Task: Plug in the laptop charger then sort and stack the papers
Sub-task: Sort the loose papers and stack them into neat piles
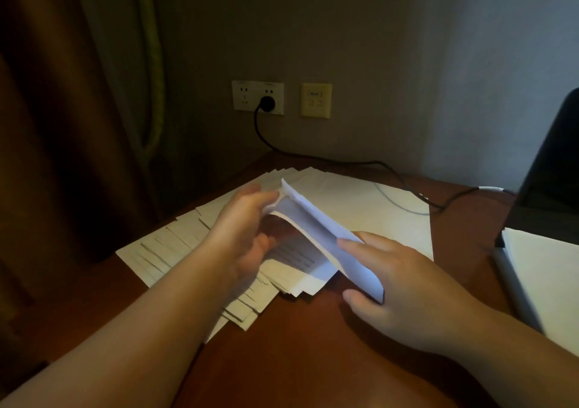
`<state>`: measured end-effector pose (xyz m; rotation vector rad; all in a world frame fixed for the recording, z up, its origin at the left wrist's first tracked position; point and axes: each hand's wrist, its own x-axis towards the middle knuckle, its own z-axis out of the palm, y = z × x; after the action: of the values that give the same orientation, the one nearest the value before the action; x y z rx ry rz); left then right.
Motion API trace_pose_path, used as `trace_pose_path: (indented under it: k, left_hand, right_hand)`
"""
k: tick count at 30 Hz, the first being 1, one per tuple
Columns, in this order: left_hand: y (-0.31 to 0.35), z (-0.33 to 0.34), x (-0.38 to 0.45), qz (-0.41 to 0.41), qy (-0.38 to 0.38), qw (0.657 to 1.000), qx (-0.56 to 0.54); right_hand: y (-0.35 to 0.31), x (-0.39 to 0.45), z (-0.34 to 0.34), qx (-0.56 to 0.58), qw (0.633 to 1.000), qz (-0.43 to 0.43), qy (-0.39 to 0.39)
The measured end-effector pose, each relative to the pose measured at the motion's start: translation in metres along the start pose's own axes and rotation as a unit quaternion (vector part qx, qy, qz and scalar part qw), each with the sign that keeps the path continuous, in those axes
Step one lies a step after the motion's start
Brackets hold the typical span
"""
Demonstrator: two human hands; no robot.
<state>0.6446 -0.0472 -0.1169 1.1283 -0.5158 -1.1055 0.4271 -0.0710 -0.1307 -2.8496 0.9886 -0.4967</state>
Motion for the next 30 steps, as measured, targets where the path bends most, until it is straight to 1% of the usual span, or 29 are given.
trace_pose_path:
  k: [1,3,5,6,8,11,14,15,18,20,21,23,24,25,27,30]
  left_hand:
    - [0.003,-0.001,-0.001,-0.041,-0.015,0.998,-0.055]
    - [0.008,-0.004,0.0,-0.111,-0.076,0.982,-0.13]
    - [0.011,-0.011,0.003,-0.166,-0.149,0.964,-0.147]
    - [0.012,-0.013,0.005,-0.183,-0.169,0.958,-0.14]
    - [0.012,-0.014,0.007,-0.191,-0.178,0.958,-0.119]
    - [0.012,-0.013,0.004,-0.17,-0.17,0.966,-0.098]
    - [0.017,-0.016,0.004,-0.168,-0.167,0.968,-0.081]
    - [0.02,-0.017,0.005,-0.175,-0.165,0.969,-0.061]
    - [0.021,-0.019,0.008,-0.181,-0.112,0.976,0.04]
    - [0.022,-0.015,0.002,-0.216,-0.145,0.96,0.098]
    - [0.021,-0.014,-0.001,-0.215,-0.159,0.956,0.12]
    - [0.015,-0.017,0.003,-0.168,-0.174,0.96,0.138]
    - [0.013,-0.018,0.005,-0.139,-0.175,0.966,0.134]
    - [0.012,-0.018,0.005,-0.114,-0.179,0.968,0.131]
    - [0.012,-0.018,0.0,-0.072,-0.2,0.968,0.134]
    - [0.019,-0.02,-0.007,-0.036,-0.253,0.957,0.138]
  right_hand:
    - [-0.001,0.0,-0.002,0.002,1.0,-0.006,-0.002]
    - [-0.002,0.0,-0.005,0.012,1.0,-0.026,-0.012]
    - [-0.002,-0.001,-0.005,0.011,0.999,-0.041,-0.032]
    - [-0.002,-0.001,-0.005,0.009,0.998,-0.048,-0.035]
    - [0.0,-0.001,-0.004,0.0,0.998,-0.069,-0.014]
    - [0.002,-0.002,-0.003,0.0,0.995,-0.098,0.031]
    - [0.001,-0.002,-0.008,-0.021,0.99,-0.133,0.031]
    - [0.001,-0.002,-0.008,-0.031,0.989,-0.143,0.028]
    - [-0.004,-0.002,-0.01,-0.042,0.988,-0.147,0.02]
    - [-0.005,-0.004,-0.012,-0.025,0.989,-0.143,0.014]
    - [-0.005,-0.005,-0.013,-0.009,0.989,-0.144,0.006]
    - [-0.005,-0.007,-0.017,0.077,0.99,-0.114,-0.034]
    - [-0.004,-0.008,-0.018,0.12,0.988,-0.094,-0.033]
    - [-0.002,-0.008,-0.018,0.141,0.987,-0.082,-0.008]
    - [0.003,-0.006,-0.017,0.142,0.987,-0.054,0.055]
    - [0.016,-0.001,-0.014,0.19,0.976,0.022,0.105]
